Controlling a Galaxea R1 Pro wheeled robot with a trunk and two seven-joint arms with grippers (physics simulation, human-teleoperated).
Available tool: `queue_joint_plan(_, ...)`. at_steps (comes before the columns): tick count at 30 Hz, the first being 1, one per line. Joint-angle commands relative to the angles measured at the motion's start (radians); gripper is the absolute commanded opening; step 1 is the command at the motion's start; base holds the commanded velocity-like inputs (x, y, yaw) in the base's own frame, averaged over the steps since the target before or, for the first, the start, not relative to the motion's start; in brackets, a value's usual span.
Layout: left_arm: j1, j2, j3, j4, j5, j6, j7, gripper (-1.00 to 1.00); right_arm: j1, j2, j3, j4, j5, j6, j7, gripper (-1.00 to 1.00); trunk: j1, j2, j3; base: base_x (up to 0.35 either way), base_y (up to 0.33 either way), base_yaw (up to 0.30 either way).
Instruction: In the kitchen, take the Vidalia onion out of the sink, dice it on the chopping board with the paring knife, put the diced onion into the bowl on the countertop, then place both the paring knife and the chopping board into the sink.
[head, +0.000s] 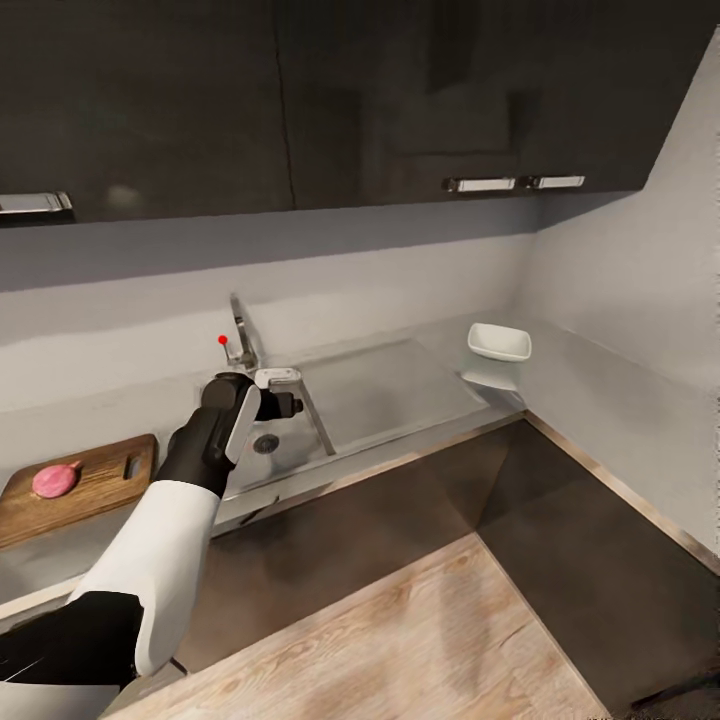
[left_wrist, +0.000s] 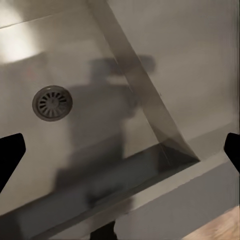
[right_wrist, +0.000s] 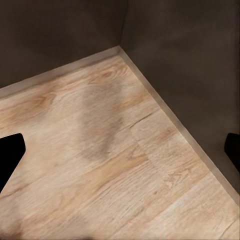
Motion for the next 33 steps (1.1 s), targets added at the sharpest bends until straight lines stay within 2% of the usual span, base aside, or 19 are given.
queue_joint_plan(1,-0.001,0.001,-0.001,0.000,0.010,0.004,0.010,1.00,-0.001,0.000,-0.008,0.001,0.011,-0.003,-0.004,1.00,0.001,-0.002,-0.001,0.000,0.000,-0.128)
queue_joint_plan(17,-0.001,0.000,-0.001,0.004,0.010,0.004,0.010,1.00,-0.001,-0.002,-0.009,0.001,0.011,-0.002,-0.004,1.00,0.001,-0.002,0.020,0.000,0.000,-0.178)
queue_joint_plan(33,-0.001,0.000,-0.003,0.012,0.010,0.004,0.008,1.00,-0.001,-0.003,-0.009,0.001,0.011,-0.002,-0.004,1.00,0.001,-0.002,0.033,0.000,0.000,-0.246)
